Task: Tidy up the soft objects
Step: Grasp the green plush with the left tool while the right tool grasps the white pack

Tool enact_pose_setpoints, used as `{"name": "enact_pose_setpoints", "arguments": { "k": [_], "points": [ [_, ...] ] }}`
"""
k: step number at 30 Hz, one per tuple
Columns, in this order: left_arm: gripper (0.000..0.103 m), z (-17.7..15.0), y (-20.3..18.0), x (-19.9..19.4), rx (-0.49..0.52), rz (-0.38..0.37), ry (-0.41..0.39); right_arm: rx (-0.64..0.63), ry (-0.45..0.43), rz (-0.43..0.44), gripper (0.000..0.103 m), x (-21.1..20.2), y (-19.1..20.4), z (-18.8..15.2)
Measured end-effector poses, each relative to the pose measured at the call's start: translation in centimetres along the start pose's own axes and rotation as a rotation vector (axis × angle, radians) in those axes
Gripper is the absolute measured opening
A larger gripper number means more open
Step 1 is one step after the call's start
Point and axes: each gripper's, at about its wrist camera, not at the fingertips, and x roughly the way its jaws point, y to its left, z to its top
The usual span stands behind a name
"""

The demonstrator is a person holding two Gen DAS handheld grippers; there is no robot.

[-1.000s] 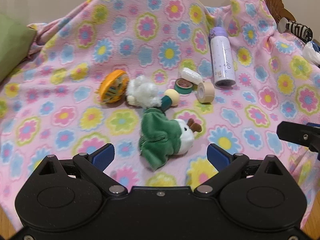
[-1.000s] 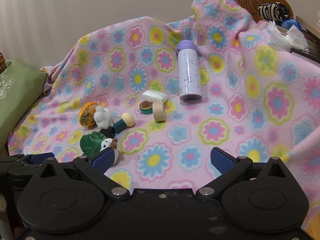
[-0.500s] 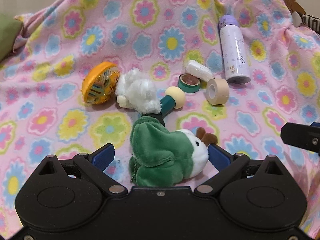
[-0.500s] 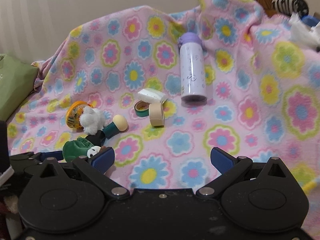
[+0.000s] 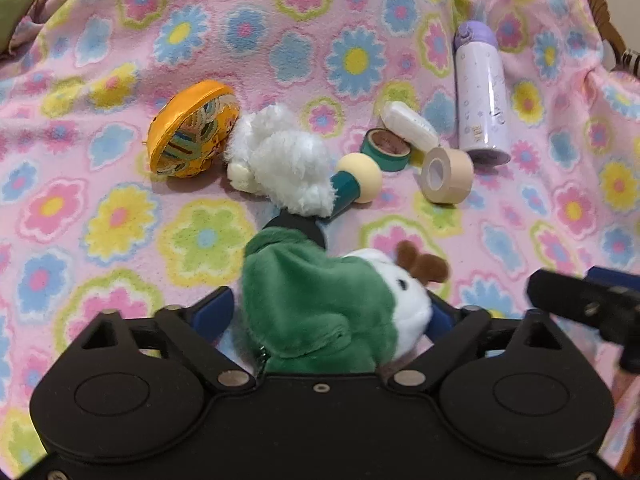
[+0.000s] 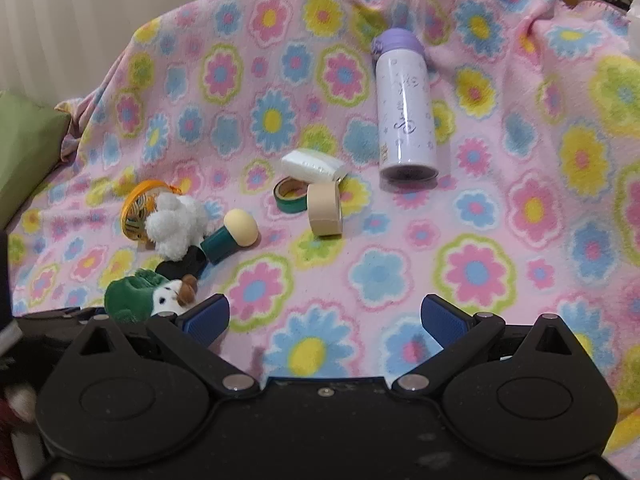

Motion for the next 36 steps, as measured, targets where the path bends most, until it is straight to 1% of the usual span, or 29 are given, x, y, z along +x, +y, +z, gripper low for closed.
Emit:
{"name": "enact_pose_setpoints", "arguments": {
  "k": [2,3,5,11,15,17,21,25,27,31,33,34,36],
  "points": [
    [0.075,0.2,0.2,-0.2,-0.003,-0.016,-0.002,-0.003,0.006,0.001,0.103,0.3,0.1,0.0],
    [0.072,0.3,0.3,-0.3,-0.005,-0.028,-0.001,-0.004,0.009,0.000,0.103,0.4,0.1,0.0],
    [0.069,0.5,0.5,-0.7,-0.006,-0.040,-0.004,-0.005,0.013,-0.001,0.103,0.5,0.2,0.0],
    [0.069,0.9,1.5,-2.7,0.042,-0.003,-0.054,-0.015,0.013,-0.003,0.103,0.6,0.4,0.2],
    [0.069,1.3,2.9,-3.6,0.097,0.071,-0.099,-0.022,0.017,-0.003,0.103,0.9,0.6,0.3],
    [0.069,1.5,3.9,-3.6,0.099,0.106,-0.105,-0.028,0.019,-0.001,0.103,1.1,0.8,0.4],
    [0.070,1.6,6.4,-2.9,0.069,0.155,-0.105,-0.047,0.017,0.003,0.103,1.4,1.3,0.6],
    [0.070,0.9,7.8,-1.5,0.088,0.222,-0.122,-0.069,0.012,-0.002,0.103,1.8,1.8,0.9],
    [0.071,0.5,8.2,-1.3,0.086,0.205,-0.141,-0.076,0.007,-0.006,0.102,2.0,1.9,1.2],
    [0.072,0.2,7.9,-1.1,0.113,0.209,-0.196,-0.075,-0.013,-0.003,0.102,2.7,2.1,2.5],
    [0.074,-0.1,7.9,-0.7,0.124,0.211,-0.217,-0.068,-0.022,-0.003,0.103,3.2,2.2,3.3],
    [0.074,-0.3,8.0,-0.5,0.120,0.207,-0.224,-0.064,-0.029,-0.002,0.102,3.5,2.2,3.9],
    [0.072,-0.3,8.5,0.0,0.097,0.216,-0.214,-0.062,-0.041,-0.007,0.102,4.1,2.3,4.9]
  ]
}}
